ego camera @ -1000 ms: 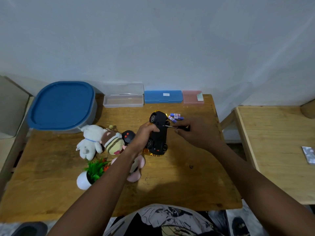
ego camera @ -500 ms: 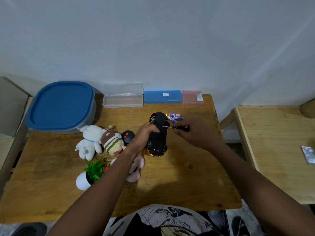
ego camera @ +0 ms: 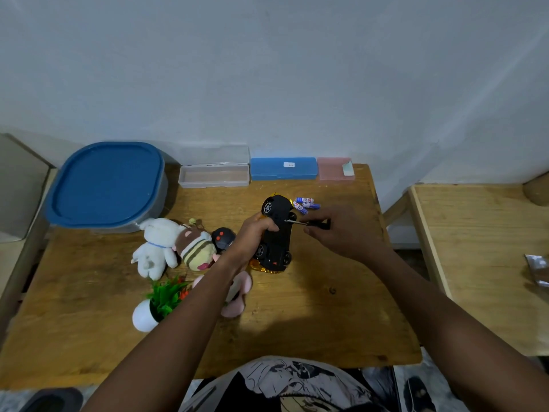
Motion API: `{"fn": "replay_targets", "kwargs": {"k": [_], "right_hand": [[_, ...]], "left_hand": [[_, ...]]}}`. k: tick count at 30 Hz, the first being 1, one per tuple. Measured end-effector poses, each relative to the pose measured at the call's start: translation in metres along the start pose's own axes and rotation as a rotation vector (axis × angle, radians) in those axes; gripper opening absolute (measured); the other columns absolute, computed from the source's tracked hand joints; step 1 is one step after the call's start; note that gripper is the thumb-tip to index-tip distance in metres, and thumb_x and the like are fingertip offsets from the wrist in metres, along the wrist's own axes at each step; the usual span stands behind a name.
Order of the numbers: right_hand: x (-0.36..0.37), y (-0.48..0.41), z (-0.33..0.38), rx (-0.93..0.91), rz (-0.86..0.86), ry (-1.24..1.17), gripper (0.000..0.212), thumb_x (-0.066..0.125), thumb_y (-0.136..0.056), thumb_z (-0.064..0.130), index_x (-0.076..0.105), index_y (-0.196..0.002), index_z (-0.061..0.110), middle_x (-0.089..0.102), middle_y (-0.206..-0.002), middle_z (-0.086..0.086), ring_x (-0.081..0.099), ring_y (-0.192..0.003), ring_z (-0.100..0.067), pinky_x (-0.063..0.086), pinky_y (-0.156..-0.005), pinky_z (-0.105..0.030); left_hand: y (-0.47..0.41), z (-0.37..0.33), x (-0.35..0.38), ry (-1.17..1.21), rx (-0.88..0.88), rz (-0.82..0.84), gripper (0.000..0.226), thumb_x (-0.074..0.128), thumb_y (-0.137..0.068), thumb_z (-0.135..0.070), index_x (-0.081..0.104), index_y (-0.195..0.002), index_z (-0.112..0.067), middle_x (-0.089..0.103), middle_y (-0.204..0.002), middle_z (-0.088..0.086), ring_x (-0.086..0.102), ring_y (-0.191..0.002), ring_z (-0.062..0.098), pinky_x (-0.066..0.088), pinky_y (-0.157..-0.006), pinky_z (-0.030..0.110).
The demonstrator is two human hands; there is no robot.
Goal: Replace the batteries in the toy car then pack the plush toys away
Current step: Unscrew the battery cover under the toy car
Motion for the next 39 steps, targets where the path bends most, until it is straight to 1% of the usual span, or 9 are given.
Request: {"fn": "replay_targets", "kwargs": {"k": [9,15,17,22,26,29,32,37,39], "right_hand": [[0.001,0.000,-0.004,0.013,0.001,-0.011,0.026,0.067,-0.090,0.028,0.072,-0.116,0.028,0.072,-0.104,0.006,0.053,-0.079,0.006,0.035,-0.065,-0.016],[-0.001,-0.002,-0.001,0.037,0.100,-0.015,0.024,0.059,-0.095,0.026,0.071,-0.116,0.025,0.071,-0.088,0.004,0.058,-0.075,-0.006,0.044,-0.068,-0.027],[-0.001,-0.003,0.000,0.045,0.140,-0.020,0.023,0.056,-0.098,0.026,0.071,-0.115,0.024,0.070,-0.082,0.005,0.057,-0.071,-0.004,0.038,-0.063,-0.022],[-0.007,-0.004,0.002,0.046,0.100,-0.014,0.030,0.051,-0.100,0.031,0.071,-0.080,0.020,0.062,-0.069,0.003,0.049,-0.062,-0.008,0.033,-0.059,-0.028],[-0.008,-0.005,-0.001,-0.005,0.071,0.077,0.021,0.060,-0.095,0.029,0.072,-0.112,0.027,0.063,-0.091,0.006,0.050,-0.073,-0.005,0.032,-0.060,-0.021],[-0.011,-0.006,-0.005,-0.016,0.007,0.086,0.030,0.072,-0.085,0.031,0.071,-0.115,0.033,0.067,-0.106,0.006,0.054,-0.091,-0.007,0.036,-0.065,-0.018],[-0.014,-0.005,-0.009,0.017,-0.055,0.061,0.036,0.078,-0.080,0.029,0.070,-0.115,0.033,0.069,-0.111,0.007,0.056,-0.100,-0.007,0.043,-0.077,-0.023],[-0.011,-0.003,-0.004,0.026,-0.027,0.070,0.034,0.071,-0.085,0.039,0.070,-0.117,0.026,0.066,-0.104,0.011,0.053,-0.089,-0.003,0.034,-0.066,-0.014],[-0.011,-0.002,-0.001,0.012,-0.027,0.077,0.029,0.061,-0.092,0.041,0.072,-0.112,0.022,0.066,-0.092,0.008,0.053,-0.075,-0.004,0.033,-0.060,-0.020]], "left_hand": [[-0.004,0.005,0.000,0.002,-0.004,0.004,0.042,0.059,-0.070,-0.025,0.061,-0.109,-0.011,0.068,-0.096,0.013,0.067,-0.089,0.030,0.055,-0.066,0.035],[-0.003,-0.003,0.003,-0.020,0.084,0.012,0.027,0.059,-0.081,-0.005,0.061,-0.108,-0.011,0.069,-0.085,0.004,0.069,-0.076,0.019,0.055,-0.058,0.027],[-0.001,-0.005,0.004,-0.043,0.119,0.022,0.035,0.060,-0.076,-0.011,0.060,-0.111,-0.010,0.067,-0.088,0.006,0.069,-0.075,0.015,0.055,-0.061,0.029],[0.001,-0.007,0.008,-0.062,0.142,0.054,0.036,0.059,-0.076,-0.015,0.059,-0.112,-0.012,0.067,-0.092,0.007,0.070,-0.077,0.013,0.056,-0.063,0.030],[-0.001,-0.007,0.010,-0.050,0.117,0.052,0.038,0.059,-0.075,-0.016,0.058,-0.113,-0.011,0.067,-0.092,0.008,0.070,-0.075,0.015,0.057,-0.062,0.032],[-0.004,-0.003,0.009,-0.037,0.079,0.045,0.040,0.060,-0.073,-0.017,0.059,-0.112,-0.011,0.068,-0.092,0.010,0.070,-0.077,0.021,0.058,-0.065,0.037],[-0.005,0.000,0.010,-0.031,0.044,0.027,0.043,0.060,-0.072,-0.017,0.058,-0.114,-0.007,0.068,-0.090,0.010,0.071,-0.073,0.019,0.058,-0.061,0.033],[-0.006,0.007,0.008,0.001,0.012,0.004,0.026,0.052,-0.089,-0.001,0.058,-0.114,-0.006,0.067,-0.094,0.014,0.069,-0.080,0.026,0.057,-0.058,0.032],[-0.007,0.007,0.008,0.010,0.007,-0.005,0.023,0.050,-0.090,0.000,0.059,-0.110,-0.008,0.067,-0.091,0.012,0.068,-0.078,0.025,0.057,-0.057,0.032]]}}
Point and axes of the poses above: each hand's wrist, its own y-axis away from the middle knuckle, its own x-axis out of the palm, z = x × y, the point moved 7 cm from there along -y, towards the middle knuckle
